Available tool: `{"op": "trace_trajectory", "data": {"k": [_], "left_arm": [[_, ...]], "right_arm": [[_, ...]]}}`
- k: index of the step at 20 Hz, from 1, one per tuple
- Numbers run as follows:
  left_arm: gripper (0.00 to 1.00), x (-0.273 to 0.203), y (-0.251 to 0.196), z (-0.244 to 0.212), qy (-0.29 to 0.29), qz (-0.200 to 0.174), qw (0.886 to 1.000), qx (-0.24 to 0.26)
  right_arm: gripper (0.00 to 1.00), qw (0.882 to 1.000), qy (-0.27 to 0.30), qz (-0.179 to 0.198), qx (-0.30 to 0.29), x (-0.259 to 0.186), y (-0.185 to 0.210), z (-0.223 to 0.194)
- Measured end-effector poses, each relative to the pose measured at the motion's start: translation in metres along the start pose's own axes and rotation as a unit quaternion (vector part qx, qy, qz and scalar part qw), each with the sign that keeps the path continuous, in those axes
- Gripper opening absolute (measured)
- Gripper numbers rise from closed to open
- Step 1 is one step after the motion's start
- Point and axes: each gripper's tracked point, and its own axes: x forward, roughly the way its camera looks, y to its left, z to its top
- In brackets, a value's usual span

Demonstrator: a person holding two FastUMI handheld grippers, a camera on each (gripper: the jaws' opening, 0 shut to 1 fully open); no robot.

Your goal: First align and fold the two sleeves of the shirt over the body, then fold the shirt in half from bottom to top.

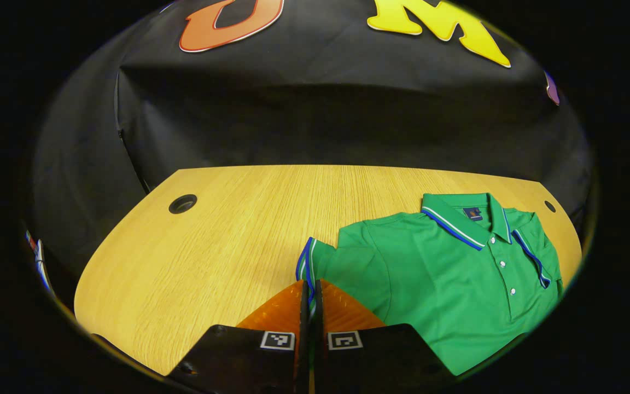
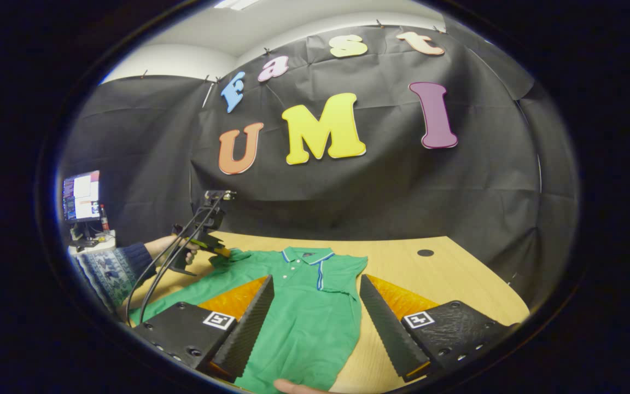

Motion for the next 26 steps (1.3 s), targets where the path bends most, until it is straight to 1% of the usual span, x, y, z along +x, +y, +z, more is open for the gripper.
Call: {"op": "trace_trajectory", "data": {"k": [3, 5, 6, 7, 8, 10, 11, 12, 13, 14, 15, 16, 17, 18, 21, 26], "left_arm": [[0.09, -0.014, -0.013, 0.016, -0.011, 0.003, 1.000, 0.012], [0.09, -0.020, -0.022, 0.025, -0.016, 0.008, 1.000, 0.025], [0.09, -0.021, -0.026, 0.026, -0.015, 0.015, 0.999, 0.035], [0.10, -0.020, -0.035, 0.025, -0.011, 0.011, 0.999, 0.039], [0.10, -0.021, -0.050, 0.022, 0.000, -0.003, 0.999, 0.040], [0.11, -0.024, -0.073, 0.022, 0.002, -0.019, 0.999, 0.030], [0.19, -0.026, -0.087, 0.024, -0.001, -0.035, 0.999, 0.021], [0.45, -0.028, -0.100, 0.023, -0.001, -0.050, 0.999, 0.008], [0.72, -0.035, -0.113, 0.021, 0.004, -0.064, 0.998, 0.000], [0.82, -0.039, -0.117, 0.020, 0.003, -0.067, 0.998, -0.006], [0.92, -0.043, -0.117, 0.021, -0.002, -0.060, 0.998, -0.012], [0.97, -0.046, -0.119, 0.020, -0.005, -0.056, 0.998, -0.016], [1.00, -0.052, -0.121, 0.019, -0.006, -0.056, 0.998, -0.017], [1.00, -0.060, -0.118, 0.018, -0.009, -0.051, 0.999, -0.015], [1.00, -0.088, -0.109, 0.022, -0.034, -0.033, 0.999, -0.010], [1.00, -0.161, -0.091, 0.033, -0.090, -0.027, 0.995, -0.025]], "right_arm": [[0.96, 1.000, 0.005, -0.005, 0.001, 0.001, -0.004, -0.004], [0.96, 1.000, 0.007, -0.002, 0.009, 0.001, -0.002, -0.006], [1.00, 1.000, 0.008, 0.001, 0.013, 0.001, -0.001, -0.006], [1.00, 1.000, 0.008, 0.002, 0.013, 0.001, -0.001, -0.006], [0.96, 1.000, 0.007, 0.000, 0.011, 0.000, -0.003, -0.006], [0.96, 1.000, 0.005, -0.007, 0.008, 0.000, -0.007, -0.006], [0.92, 1.000, 0.006, -0.009, 0.008, 0.000, -0.009, -0.008], [0.96, 1.000, 0.009, -0.010, 0.010, 0.000, -0.010, -0.009], [0.96, 1.000, 0.012, -0.010, 0.012, -0.001, -0.011, -0.010], [0.96, 1.000, 0.014, -0.010, 0.013, 0.000, -0.012, -0.009], [0.96, 1.000, 0.019, -0.015, 0.014, -0.001, -0.016, -0.010], [0.96, 1.000, 0.017, -0.016, 0.020, -0.003, -0.018, -0.008], [1.00, 1.000, 0.014, -0.015, 0.022, -0.004, -0.018, -0.004], [0.96, 0.999, 0.013, -0.019, 0.022, -0.008, -0.020, -0.003], [0.96, 1.000, 0.009, -0.021, 0.019, -0.020, -0.019, 0.002], [0.96, 1.000, 0.002, -0.029, 0.005, -0.053, -0.009, 0.005]]}}
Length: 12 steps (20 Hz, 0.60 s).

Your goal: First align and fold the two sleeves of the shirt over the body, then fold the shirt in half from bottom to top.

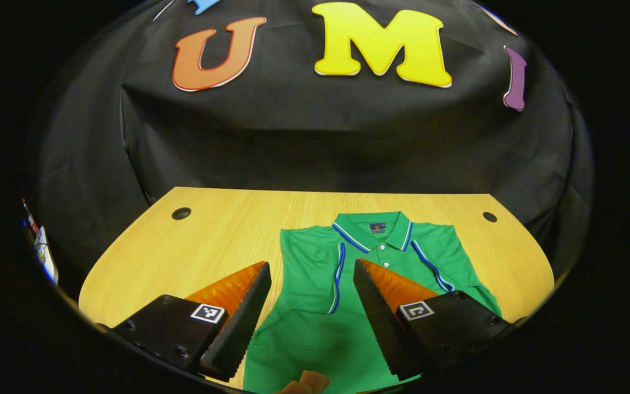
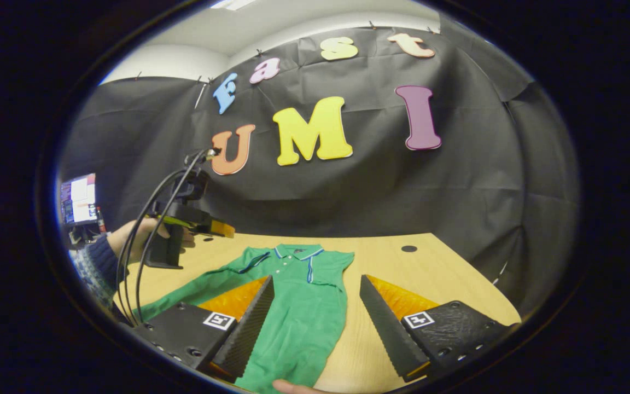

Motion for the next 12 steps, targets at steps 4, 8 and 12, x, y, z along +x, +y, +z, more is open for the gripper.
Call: {"op": "trace_trajectory", "data": {"k": [4, 8, 12], "left_arm": [[1.00, -0.066, 0.012, 0.011, -0.062, 0.009, 0.998, 0.002], [1.00, -0.126, 0.019, -0.001, -0.114, -0.005, 0.993, 0.012], [1.00, -0.175, 0.056, -0.037, -0.154, 0.024, 0.988, 0.005]], "right_arm": [[1.00, 1.000, -0.015, -0.010, -0.013, -0.034, 0.005, 0.004], [0.96, 0.999, -0.024, -0.021, -0.024, -0.061, 0.009, 0.006], [0.96, 0.998, -0.047, -0.026, -0.032, -0.071, 0.012, 0.007]]}}
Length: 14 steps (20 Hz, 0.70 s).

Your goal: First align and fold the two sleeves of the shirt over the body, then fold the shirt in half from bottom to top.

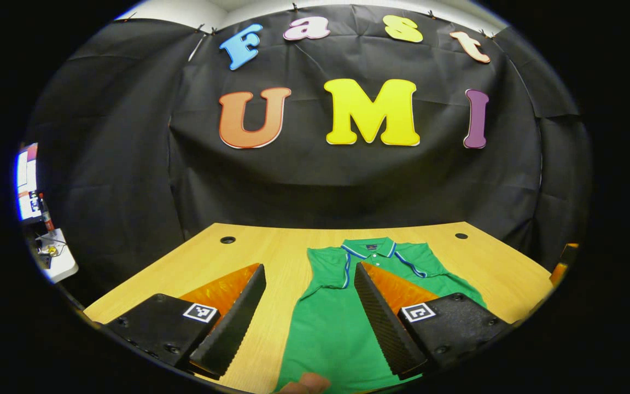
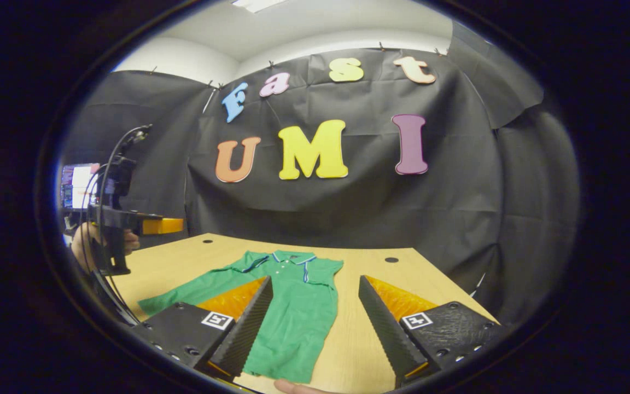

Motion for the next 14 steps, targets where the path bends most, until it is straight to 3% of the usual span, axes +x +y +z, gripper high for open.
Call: {"op": "trace_trajectory", "data": {"k": [4, 5, 6, 9, 14], "left_arm": [[1.00, -0.032, 0.031, -0.035, -0.006, 0.015, 1.000, -0.004], [0.96, -0.035, 0.039, -0.046, -0.003, 0.022, 1.000, 0.001], [1.00, -0.037, 0.045, -0.062, 0.009, 0.027, 1.000, 0.006], [1.00, -0.042, 0.047, -0.097, 0.040, 0.026, 0.999, 0.008], [1.00, -0.045, 0.048, -0.124, 0.048, 0.025, 0.999, 0.003]], "right_arm": [[0.96, 1.000, -0.001, 0.006, 0.013, -0.005, 0.005, -0.007], [0.96, 1.000, -0.007, 0.002, 0.008, -0.005, 0.004, -0.007], [0.94, 1.000, -0.019, -0.007, -0.003, -0.006, 0.002, -0.006], [0.96, 0.999, -0.035, -0.023, -0.016, -0.007, 0.005, -0.018], [0.96, 1.000, 0.005, -0.021, -0.016, -0.001, 0.019, -0.059]]}}
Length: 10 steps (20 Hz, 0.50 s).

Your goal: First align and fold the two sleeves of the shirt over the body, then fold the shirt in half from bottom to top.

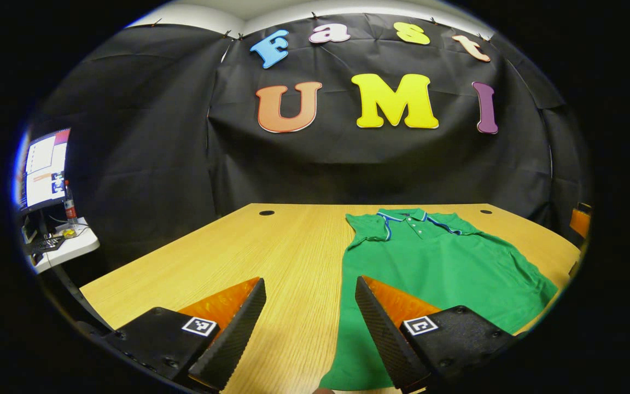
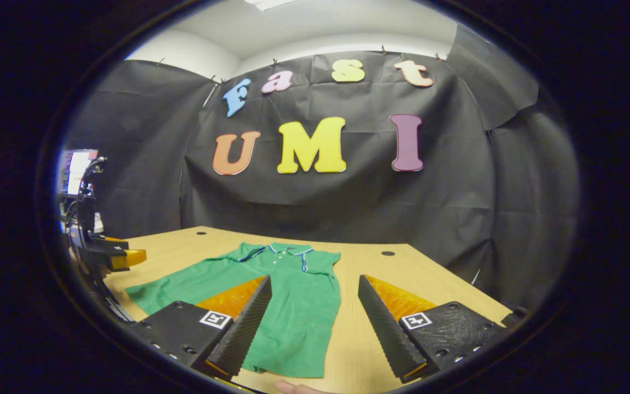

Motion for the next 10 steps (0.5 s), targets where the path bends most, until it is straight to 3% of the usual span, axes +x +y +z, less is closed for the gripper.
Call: {"op": "trace_trajectory", "data": {"k": [5, 8, 10], "left_arm": [[1.00, 0.006, -0.009, -0.028, 0.022, -0.014, 0.999, 0.025], [1.00, -0.001, -0.023, -0.042, 0.038, -0.036, 0.998, 0.028], [1.00, -0.010, -0.032, -0.048, 0.043, -0.054, 0.997, 0.026]], "right_arm": [[0.96, 0.998, 0.062, -0.009, -0.019, 0.009, 0.002, -0.065], [0.95, 0.992, 0.126, 0.000, 0.013, 0.000, 0.009, -0.105], [0.96, 0.990, 0.137, -0.013, 0.020, -0.006, 0.000, -0.112]]}}
